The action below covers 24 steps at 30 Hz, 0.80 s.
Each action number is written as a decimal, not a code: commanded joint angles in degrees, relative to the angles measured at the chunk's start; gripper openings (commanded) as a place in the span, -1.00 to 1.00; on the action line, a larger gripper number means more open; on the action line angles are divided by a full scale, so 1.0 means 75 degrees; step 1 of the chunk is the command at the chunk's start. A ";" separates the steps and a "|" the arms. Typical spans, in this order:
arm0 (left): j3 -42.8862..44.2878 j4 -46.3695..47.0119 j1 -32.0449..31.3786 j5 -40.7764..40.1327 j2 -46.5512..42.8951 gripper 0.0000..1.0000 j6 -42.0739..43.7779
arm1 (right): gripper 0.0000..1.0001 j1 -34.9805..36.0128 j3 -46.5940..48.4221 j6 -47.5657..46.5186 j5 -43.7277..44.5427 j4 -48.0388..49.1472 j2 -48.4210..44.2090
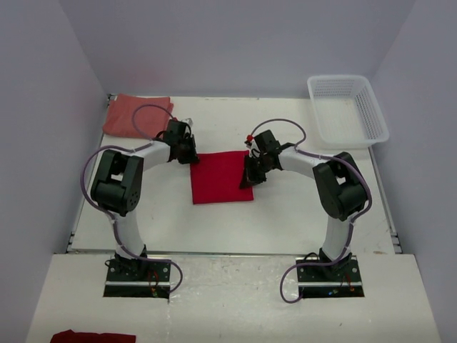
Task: Fold and stack the t-shirts
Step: Fold the long partially folded tshirt into a neat square
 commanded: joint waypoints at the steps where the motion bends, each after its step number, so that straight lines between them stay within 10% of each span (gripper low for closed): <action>1: 0.0257 0.0049 0.0280 -0.0022 0.0178 -1.00 0.0307 | -1.00 -0.0008 -0.0391 0.0360 0.0266 0.0246 -0.0021; 24: 0.1101 0.0038 0.0526 0.0635 0.1222 -1.00 0.0448 | -1.00 -0.0347 -0.1763 0.1169 0.1379 0.0680 -0.0501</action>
